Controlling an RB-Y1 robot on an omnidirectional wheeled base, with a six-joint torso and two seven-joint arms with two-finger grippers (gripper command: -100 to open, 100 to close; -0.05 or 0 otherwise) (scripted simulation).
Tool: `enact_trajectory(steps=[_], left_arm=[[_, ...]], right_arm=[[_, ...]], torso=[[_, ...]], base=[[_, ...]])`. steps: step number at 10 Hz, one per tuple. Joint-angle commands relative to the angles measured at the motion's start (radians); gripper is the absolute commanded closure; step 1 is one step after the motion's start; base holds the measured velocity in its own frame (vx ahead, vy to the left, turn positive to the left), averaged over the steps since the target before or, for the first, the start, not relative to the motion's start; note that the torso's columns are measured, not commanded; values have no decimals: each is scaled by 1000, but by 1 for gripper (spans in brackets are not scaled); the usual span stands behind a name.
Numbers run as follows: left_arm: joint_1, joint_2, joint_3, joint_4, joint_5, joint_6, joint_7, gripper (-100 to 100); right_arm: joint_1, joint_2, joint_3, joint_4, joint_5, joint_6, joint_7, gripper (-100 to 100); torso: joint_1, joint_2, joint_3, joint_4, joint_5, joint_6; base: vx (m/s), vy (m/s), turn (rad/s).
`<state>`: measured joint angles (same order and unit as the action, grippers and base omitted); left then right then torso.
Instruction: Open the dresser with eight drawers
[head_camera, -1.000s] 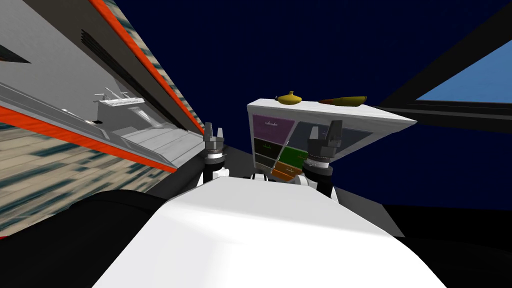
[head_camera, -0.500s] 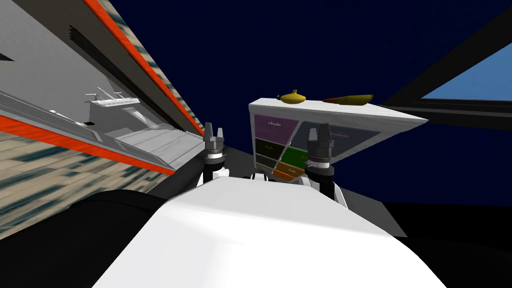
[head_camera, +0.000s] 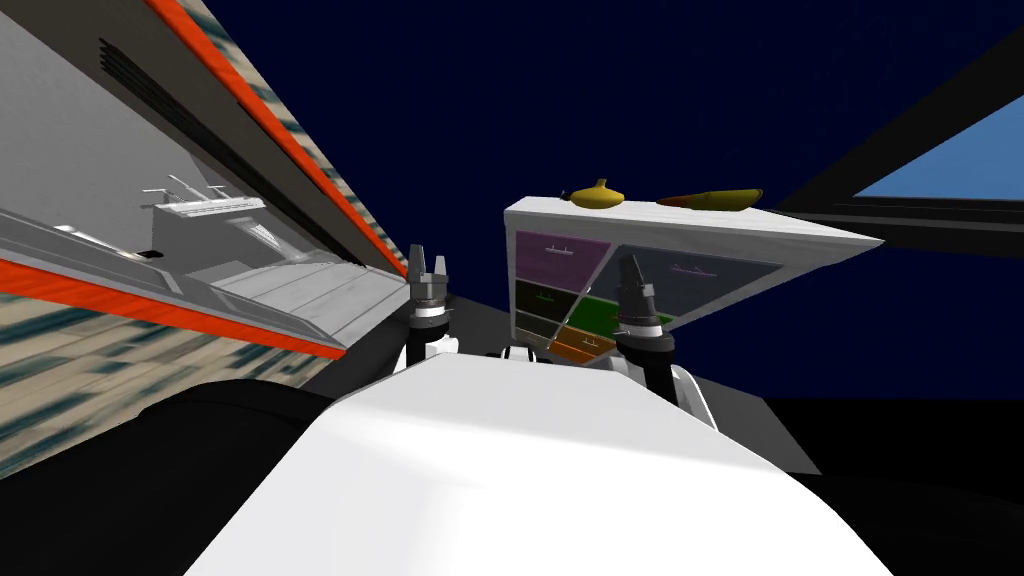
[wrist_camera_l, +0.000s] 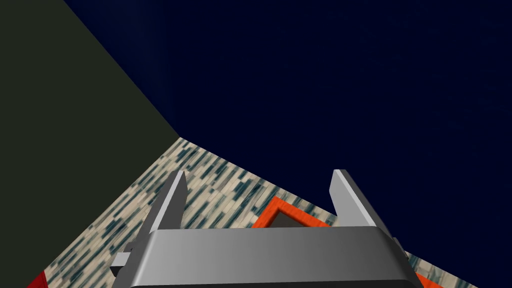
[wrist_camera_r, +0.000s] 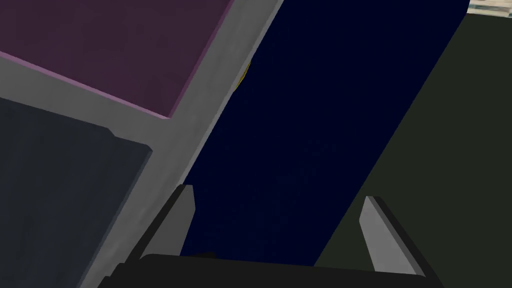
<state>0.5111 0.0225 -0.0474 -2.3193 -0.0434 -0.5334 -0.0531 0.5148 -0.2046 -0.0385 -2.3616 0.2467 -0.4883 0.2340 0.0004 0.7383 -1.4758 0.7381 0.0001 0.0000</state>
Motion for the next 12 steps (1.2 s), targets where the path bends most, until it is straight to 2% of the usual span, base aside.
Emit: enact_trajectory(steps=[1,7,12], left_arm=[[0,0,0,0,0,0,0,0],[0,0,0,0,0,0,0,0],[0,0,0,0,0,0,0,0]], right_arm=[[7,-32,-46,14,59,16,55,-100],[29,-110,-157,39,213,60,190,-100],[45,-200,-256,78,351,103,311,-100]], torso=[[0,0,0,0,0,0],[0,0,0,0,0,0],[0,0,0,0,0,0]], base=[[63,113,-111],[58,139,-83],[40,144,-85]])
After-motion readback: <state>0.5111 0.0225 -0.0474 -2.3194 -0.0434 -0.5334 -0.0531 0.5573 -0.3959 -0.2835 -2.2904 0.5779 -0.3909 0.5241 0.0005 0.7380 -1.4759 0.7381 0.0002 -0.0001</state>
